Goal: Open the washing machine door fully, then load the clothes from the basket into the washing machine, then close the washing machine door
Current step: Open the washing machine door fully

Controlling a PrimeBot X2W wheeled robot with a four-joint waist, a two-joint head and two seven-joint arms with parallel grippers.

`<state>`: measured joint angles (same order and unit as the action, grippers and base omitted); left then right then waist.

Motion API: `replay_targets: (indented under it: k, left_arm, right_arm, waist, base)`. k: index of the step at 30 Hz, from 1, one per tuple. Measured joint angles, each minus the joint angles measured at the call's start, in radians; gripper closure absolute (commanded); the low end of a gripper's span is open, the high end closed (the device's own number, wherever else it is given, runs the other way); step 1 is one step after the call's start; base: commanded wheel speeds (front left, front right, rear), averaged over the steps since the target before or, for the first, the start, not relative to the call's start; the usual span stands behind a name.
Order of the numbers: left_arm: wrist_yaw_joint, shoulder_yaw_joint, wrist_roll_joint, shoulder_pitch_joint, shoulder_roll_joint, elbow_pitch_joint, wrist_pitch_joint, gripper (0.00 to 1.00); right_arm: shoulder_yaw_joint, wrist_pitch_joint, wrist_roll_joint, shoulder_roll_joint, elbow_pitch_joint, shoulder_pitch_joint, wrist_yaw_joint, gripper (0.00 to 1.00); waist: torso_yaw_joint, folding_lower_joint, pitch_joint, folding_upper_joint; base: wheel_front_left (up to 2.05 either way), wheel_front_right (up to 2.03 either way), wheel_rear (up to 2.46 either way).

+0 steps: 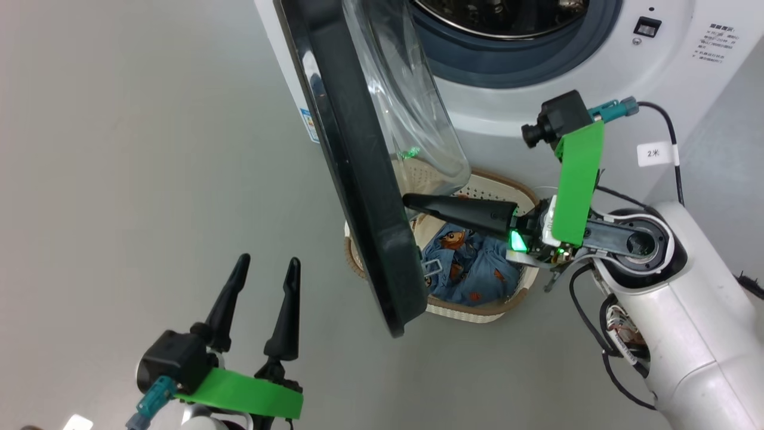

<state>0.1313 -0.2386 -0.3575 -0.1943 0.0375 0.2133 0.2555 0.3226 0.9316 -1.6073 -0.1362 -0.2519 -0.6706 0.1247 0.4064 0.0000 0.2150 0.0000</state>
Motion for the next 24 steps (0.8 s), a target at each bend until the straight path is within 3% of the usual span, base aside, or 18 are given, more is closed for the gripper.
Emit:
replay_targets:
  k: [7, 8, 9, 11, 12, 13, 24]
  left_arm:
    - [0.0, -0.001, 0.0, 0.02, 0.0, 0.014, 0.0, 0.0]
    - [0.0, -0.002, 0.0, 0.02, 0.001, 0.017, 0.0, 0.0]
    - [0.0, -0.004, 0.0, 0.02, 0.001, 0.019, 0.0, 0.0]
    - [0.0, -0.008, 0.0, 0.021, 0.001, 0.024, 0.0, 0.0]
    - [0.0, -0.009, 0.0, 0.022, 0.002, 0.027, 0.0, 0.0]
    - [0.0, -0.009, 0.0, 0.024, 0.003, 0.03, 0.0, 0.0]
    - [0.0, 0.0, -0.008, 0.038, 0.042, 0.065, 0.0, 0.0]
  right_arm:
    - [-0.007, -0.021, 0.008, 0.008, 0.008, 0.029, 0.0, 1.0]
    - [-0.008, -0.03, 0.012, 0.008, 0.011, 0.031, 0.0, 0.94]
    - [-0.011, -0.04, 0.023, 0.008, 0.013, 0.034, 0.0, 0.73]
    - [-0.015, -0.06, 0.048, 0.006, 0.014, 0.049, 0.0, 0.57]
    - [-0.017, -0.072, 0.055, 0.005, 0.014, 0.057, 0.0, 0.34]
    - [-0.02, -0.086, 0.06, 0.004, 0.015, 0.067, 0.0, 0.0]
    - [-0.029, -0.21, 0.091, -0.027, 0.012, 0.172, 0.0, 0.0]
  waist:
    - [-0.005, 0.0, -0.022, 0.0]
    - [-0.007, 0.0, -0.026, 0.0]
    - [-0.011, 0.0, -0.029, 0.0]
    - [-0.018, 0.0, -0.038, 0.0]
    - [-0.023, 0.0, -0.042, 0.0]
    - [-0.028, 0.0, -0.047, 0.0]
    - [-0.105, 0.0, -0.11, 0.0]
  base:
    - [0.0, 0.0, 0.0]
    - [0.0, 0.0, 0.0]
    - [0.0, 0.0, 0.0]
    - [0.0, 0.0, 0.0]
    - [0.0, 0.0, 0.0]
    - [0.0, 0.0, 0.0]
    - [0.0, 0.0, 0.0]
